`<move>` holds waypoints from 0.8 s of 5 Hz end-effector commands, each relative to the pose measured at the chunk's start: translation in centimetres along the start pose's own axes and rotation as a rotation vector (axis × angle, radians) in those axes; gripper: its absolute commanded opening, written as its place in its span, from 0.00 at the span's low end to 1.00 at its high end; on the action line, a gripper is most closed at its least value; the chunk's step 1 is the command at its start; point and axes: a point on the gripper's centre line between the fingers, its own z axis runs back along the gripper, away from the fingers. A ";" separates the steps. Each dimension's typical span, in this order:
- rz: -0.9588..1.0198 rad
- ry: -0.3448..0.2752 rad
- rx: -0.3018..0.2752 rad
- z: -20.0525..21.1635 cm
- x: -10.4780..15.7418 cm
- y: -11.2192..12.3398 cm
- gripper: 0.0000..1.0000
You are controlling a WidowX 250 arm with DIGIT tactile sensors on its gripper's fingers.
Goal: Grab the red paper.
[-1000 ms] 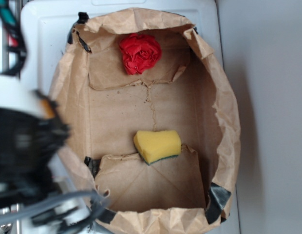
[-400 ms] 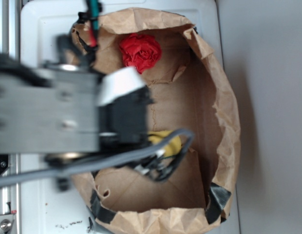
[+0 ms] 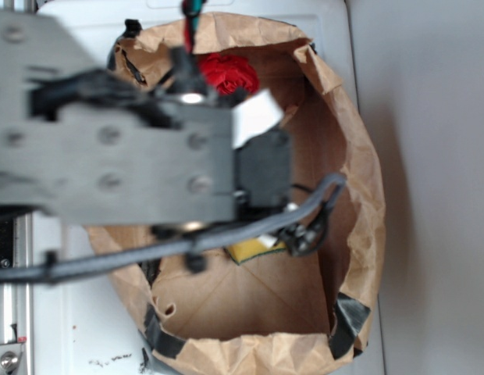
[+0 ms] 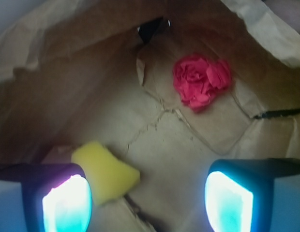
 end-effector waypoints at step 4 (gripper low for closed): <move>0.211 -0.104 0.152 1.3 4.0 3.4 1.00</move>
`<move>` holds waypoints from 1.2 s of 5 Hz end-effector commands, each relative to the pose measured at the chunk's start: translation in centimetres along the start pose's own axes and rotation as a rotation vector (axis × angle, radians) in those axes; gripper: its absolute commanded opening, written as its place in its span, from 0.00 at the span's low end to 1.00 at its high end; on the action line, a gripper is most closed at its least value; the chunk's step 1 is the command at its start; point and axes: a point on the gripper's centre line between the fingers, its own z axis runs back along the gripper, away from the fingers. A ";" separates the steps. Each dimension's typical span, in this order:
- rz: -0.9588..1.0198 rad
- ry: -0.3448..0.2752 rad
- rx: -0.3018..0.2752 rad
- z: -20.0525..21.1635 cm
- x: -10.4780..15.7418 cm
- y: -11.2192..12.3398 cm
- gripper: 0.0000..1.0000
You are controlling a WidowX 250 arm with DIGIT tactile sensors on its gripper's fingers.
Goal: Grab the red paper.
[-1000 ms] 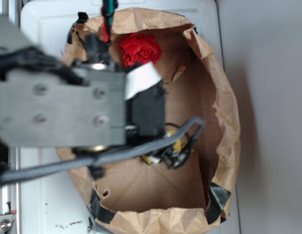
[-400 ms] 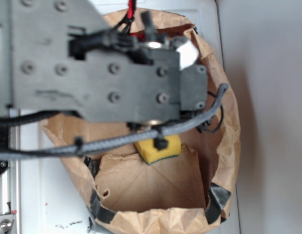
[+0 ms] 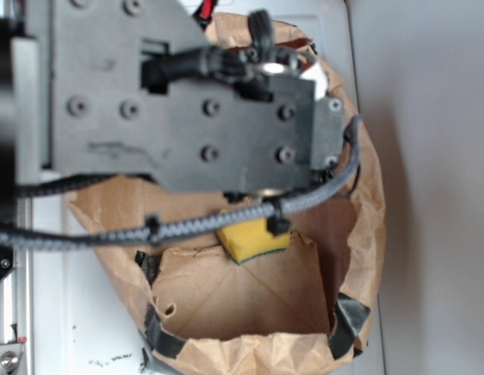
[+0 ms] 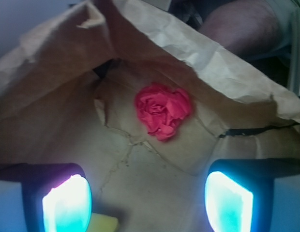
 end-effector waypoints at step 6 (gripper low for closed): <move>0.106 -0.037 -0.010 -0.4 2.1 0.9 1.00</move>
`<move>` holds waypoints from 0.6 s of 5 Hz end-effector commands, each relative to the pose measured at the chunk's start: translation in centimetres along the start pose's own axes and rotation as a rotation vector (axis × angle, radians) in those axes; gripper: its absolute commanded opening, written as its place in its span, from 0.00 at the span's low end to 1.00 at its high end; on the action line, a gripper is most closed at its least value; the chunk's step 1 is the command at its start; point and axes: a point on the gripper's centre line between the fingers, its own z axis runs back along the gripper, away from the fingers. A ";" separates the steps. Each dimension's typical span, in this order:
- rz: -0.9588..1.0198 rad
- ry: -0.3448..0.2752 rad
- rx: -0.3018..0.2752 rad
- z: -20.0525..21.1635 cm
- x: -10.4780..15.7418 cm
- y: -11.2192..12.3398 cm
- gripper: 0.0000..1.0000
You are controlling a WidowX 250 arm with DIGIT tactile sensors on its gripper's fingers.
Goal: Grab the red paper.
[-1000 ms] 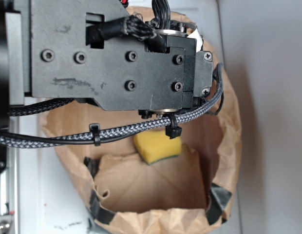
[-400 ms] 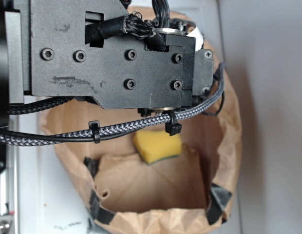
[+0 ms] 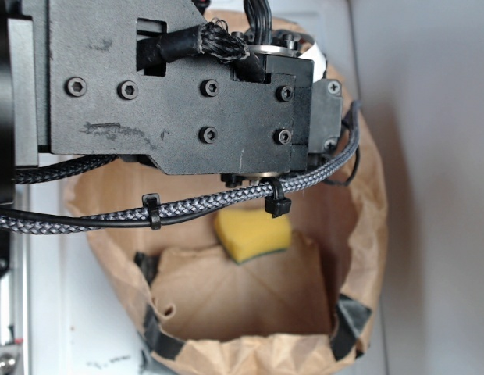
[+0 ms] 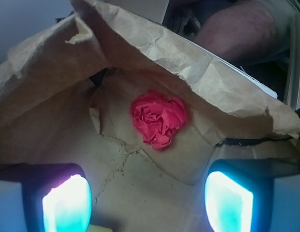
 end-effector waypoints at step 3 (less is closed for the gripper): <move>0.270 -0.074 0.009 -4.2 1.2 1.4 1.00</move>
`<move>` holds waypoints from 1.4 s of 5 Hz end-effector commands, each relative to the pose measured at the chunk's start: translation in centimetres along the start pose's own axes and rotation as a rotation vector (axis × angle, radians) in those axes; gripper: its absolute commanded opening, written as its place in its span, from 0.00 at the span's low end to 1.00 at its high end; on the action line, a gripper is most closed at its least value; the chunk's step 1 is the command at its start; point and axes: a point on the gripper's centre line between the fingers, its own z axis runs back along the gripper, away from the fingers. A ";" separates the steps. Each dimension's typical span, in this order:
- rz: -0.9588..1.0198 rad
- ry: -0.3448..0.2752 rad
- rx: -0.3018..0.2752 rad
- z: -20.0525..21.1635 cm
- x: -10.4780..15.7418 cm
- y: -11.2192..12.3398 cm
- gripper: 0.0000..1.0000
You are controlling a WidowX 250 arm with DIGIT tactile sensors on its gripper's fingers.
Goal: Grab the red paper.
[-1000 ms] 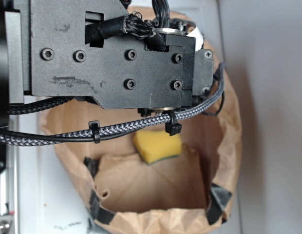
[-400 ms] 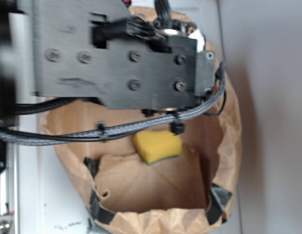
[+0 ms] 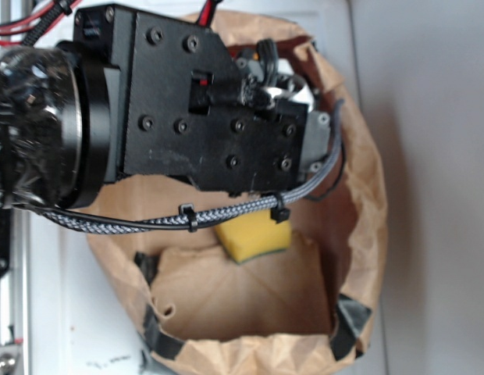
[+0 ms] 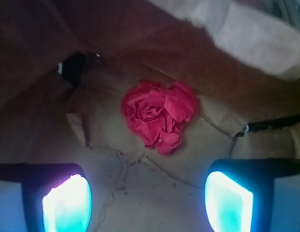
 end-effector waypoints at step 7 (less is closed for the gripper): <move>0.196 -0.048 0.054 -2.1 4.3 2.7 1.00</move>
